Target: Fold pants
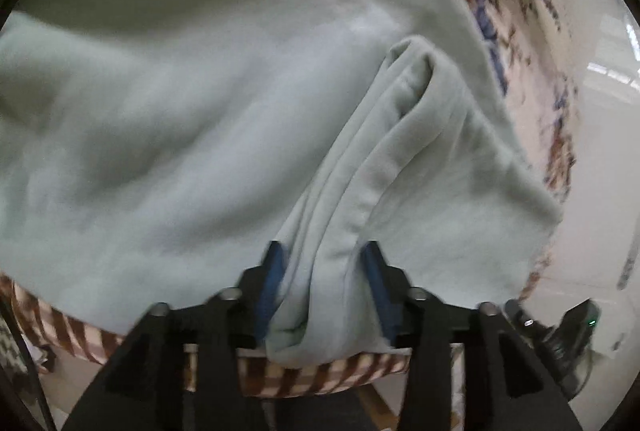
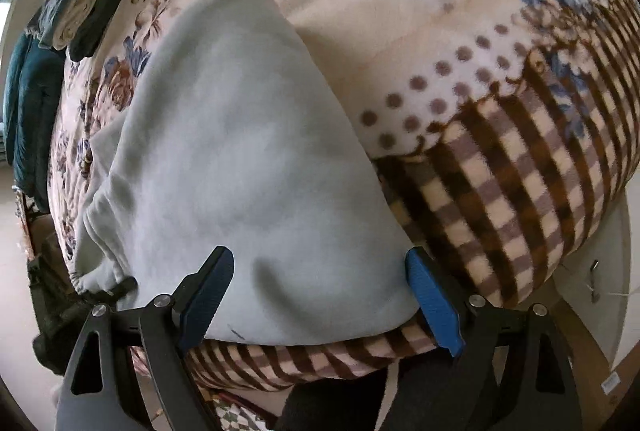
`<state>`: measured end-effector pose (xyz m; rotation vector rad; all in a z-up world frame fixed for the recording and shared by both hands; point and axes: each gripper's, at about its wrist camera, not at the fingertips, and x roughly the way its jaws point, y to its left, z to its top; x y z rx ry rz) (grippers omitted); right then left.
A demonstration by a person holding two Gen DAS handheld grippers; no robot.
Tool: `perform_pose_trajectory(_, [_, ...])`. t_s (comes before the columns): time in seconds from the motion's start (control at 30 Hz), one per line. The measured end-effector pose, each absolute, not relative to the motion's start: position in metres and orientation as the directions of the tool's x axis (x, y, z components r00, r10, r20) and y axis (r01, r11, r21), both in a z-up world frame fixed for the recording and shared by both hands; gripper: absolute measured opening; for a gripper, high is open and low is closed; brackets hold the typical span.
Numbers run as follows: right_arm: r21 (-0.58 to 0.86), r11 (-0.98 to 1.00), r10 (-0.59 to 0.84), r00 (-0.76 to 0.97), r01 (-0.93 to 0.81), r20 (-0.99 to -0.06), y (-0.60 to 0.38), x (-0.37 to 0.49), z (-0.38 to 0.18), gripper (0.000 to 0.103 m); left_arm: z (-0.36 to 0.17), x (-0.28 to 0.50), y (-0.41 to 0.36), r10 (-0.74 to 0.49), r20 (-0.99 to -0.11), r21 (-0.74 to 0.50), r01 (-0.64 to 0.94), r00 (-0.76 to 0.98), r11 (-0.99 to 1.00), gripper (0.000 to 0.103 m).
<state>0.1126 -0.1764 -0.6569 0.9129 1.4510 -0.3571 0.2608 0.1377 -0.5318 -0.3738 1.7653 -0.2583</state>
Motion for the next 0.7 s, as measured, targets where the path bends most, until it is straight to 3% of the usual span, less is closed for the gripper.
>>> perform_pose_trajectory(0.1, [0.318,0.638,0.310,0.144,0.702,-0.940,-0.176,0.118,-0.654,0.090,-0.515,0.278,0.128,-0.462,-0.878,-0.458,-0.058,-0.126,0.887,0.072])
perform_pose_trajectory(0.17, [0.321,0.632,0.319,0.141,0.706,-0.937,-0.178,0.118,-0.656,0.090,-0.519,0.291,0.114,-0.473,-0.873,-0.476,-0.006,-0.122,0.880,0.079])
perform_pose_trajectory(0.27, [0.322,0.624,0.325,0.138,0.712,-0.936,-0.179,0.119,-0.661,0.090,-0.546,0.309,0.092,-0.451,-0.874,-0.465,0.037,-0.181,0.885,0.079])
perform_pose_trajectory(0.33, [0.317,0.628,0.327,0.129,0.711,-0.936,-0.180,0.123,-0.666,0.090,-0.552,0.315,0.082,-0.432,-0.888,-0.449,0.090,-0.161,0.889,0.065])
perform_pose_trajectory(0.37, [0.316,0.627,0.327,0.128,0.712,-0.936,-0.180,0.123,-0.667,0.090,-0.550,0.313,0.080,-0.427,-0.890,-0.446,0.107,-0.163,0.889,0.046])
perform_pose_trajectory(0.4, [0.318,0.627,0.330,0.127,0.712,-0.935,-0.181,0.125,-0.668,0.090,-0.548,0.310,0.080,-0.421,-0.892,-0.442,0.122,-0.164,0.889,0.034])
perform_pose_trajectory(0.47, [0.319,0.636,0.328,0.128,0.703,-0.936,-0.181,0.129,-0.668,0.090,-0.529,0.299,0.091,-0.428,-0.895,-0.442,0.127,-0.127,0.888,0.024])
perform_pose_trajectory(0.57, [0.325,0.648,0.329,0.132,0.689,-0.935,-0.183,0.137,-0.666,0.090,-0.503,0.283,0.109,-0.428,-0.900,-0.435,0.095,-0.083,0.895,0.024])
perform_pose_trajectory(0.7, [0.321,0.667,0.327,0.123,0.672,-0.937,-0.183,0.150,-0.665,0.090,-0.526,0.284,0.113,-0.354,-0.930,-0.361,0.052,-0.102,0.931,0.028])
